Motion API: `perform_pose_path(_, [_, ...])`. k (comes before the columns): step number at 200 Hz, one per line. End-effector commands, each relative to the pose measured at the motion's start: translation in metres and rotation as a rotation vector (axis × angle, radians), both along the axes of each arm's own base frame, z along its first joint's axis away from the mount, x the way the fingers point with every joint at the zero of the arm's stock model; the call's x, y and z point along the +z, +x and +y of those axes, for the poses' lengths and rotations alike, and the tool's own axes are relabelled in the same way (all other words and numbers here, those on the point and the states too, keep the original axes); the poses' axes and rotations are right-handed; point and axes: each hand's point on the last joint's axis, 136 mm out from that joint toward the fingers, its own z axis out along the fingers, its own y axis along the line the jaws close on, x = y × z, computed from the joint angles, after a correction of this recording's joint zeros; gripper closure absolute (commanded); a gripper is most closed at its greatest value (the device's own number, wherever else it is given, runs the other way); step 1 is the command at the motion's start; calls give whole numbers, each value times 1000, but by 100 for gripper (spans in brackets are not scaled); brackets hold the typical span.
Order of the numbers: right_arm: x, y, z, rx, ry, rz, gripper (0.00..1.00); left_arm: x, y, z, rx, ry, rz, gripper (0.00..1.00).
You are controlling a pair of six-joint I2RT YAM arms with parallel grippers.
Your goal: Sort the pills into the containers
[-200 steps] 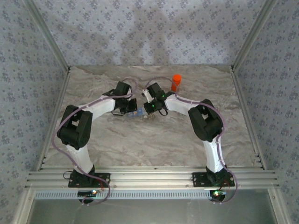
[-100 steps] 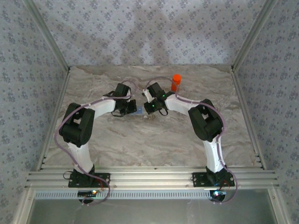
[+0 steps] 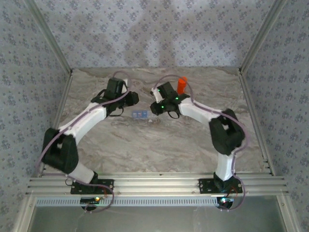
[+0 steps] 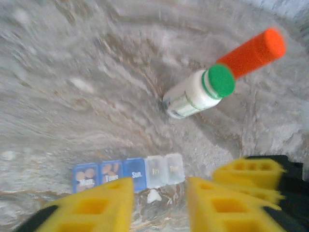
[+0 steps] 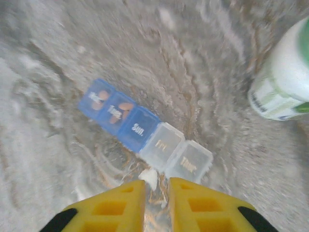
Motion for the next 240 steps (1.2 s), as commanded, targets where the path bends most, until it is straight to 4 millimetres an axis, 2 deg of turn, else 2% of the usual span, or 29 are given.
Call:
perform_pose_path(1, [54,-5,-31,-75,18,-172,73,19,-5,42,124,113,-152,41])
perform_pose_path(6, [64,-6,-39,-93,14,-213,70,21,-9,51,153,132,-181,36])
perform_pose_path(8, [59,-10,-45,-100,-3,-213,69,25,-10,54,164,136,-199,34])
perform_pose_path(14, [61,-15,-57,-118,-22,-245,66,29,-16,65,201,153,-236,29])
perform_pose_path(19, [67,-18,-66,-136,-30,-282,57,36,-20,74,234,158,-277,27])
perform_pose_path(21, [68,-20,-70,-143,-37,-295,48,37,-22,77,242,160,-291,25])
perform_pose_path(22, [68,-21,-72,-146,-40,-300,37,38,-23,78,245,160,-299,24])
perform_pose_path(23, [70,-21,-74,-151,-42,-311,20,40,-25,79,251,160,-309,23])
perform_pose_path(24, [70,-22,-76,-155,-46,-316,10,42,-26,81,257,159,-317,23])
perform_pose_path(26, [71,-23,-80,-162,-51,-329,2,42,-28,85,268,161,-330,22])
perform_pose_path(28, [72,-24,-85,-174,-59,-344,0,46,-30,88,279,158,-352,22])
perform_pose_path(35, [75,-28,-100,-217,-80,-396,0,51,-40,99,319,156,-408,20])
perform_pose_path(40, [75,-30,-113,-250,-101,-429,0,55,-45,108,354,149,-448,6])
perform_pose_path(43, [75,-32,-120,-269,-112,-445,0,56,-50,114,376,147,-471,2])
perform_pose_path(52, [74,-38,-143,-333,-139,-485,0,60,-63,136,477,137,-530,1])
perform_pose_path(64, [68,-43,-173,-430,-162,-531,0,55,-79,173,659,124,-578,1])
perform_pose_path(76, [61,-45,-206,-539,-153,-550,0,40,-88,203,777,141,-617,1])
perform_pose_path(88, [50,-46,-238,-667,-113,-546,0,19,-87,221,799,192,-604,1])
perform_pose_path(113, [26,-46,-291,-803,-82,-593,0,-17,-80,236,766,403,-476,2])
perform_pose_path(119, [19,-49,-303,-870,-64,-541,0,-24,-78,236,755,433,-459,2])
perform_pose_path(132, [19,-48,-322,-919,-68,-526,0,-29,-73,234,729,467,-436,1])
perform_pose_path(142, [15,-50,-335,-973,-56,-509,0,-31,-70,227,643,519,-456,1])
perform_pose_path(152, [14,-50,-340,-977,-45,-527,0,-39,-73,225,596,567,-489,2])
perform_pose_path(164, [4,-50,-342,-966,-59,-540,0,-53,-81,236,649,580,-484,1])
perform_pose_path(179, [-17,-44,-328,-869,-71,-509,0,-66,-83,255,753,523,-434,1])
perform_pose_path(192, [-26,-37,-311,-797,-139,-489,0,-70,-73,251,711,511,-410,1])
perform_pose_path(203, [-24,-29,-300,-744,-162,-510,0,-70,-65,247,686,505,-431,2])
perform_pose_path(221, [-24,-19,-302,-762,-181,-519,0,-66,-49,240,656,493,-477,1])
perform_pose_path(240, [-28,-8,-309,-791,-185,-493,0,-73,-28,236,588,566,-426,2])
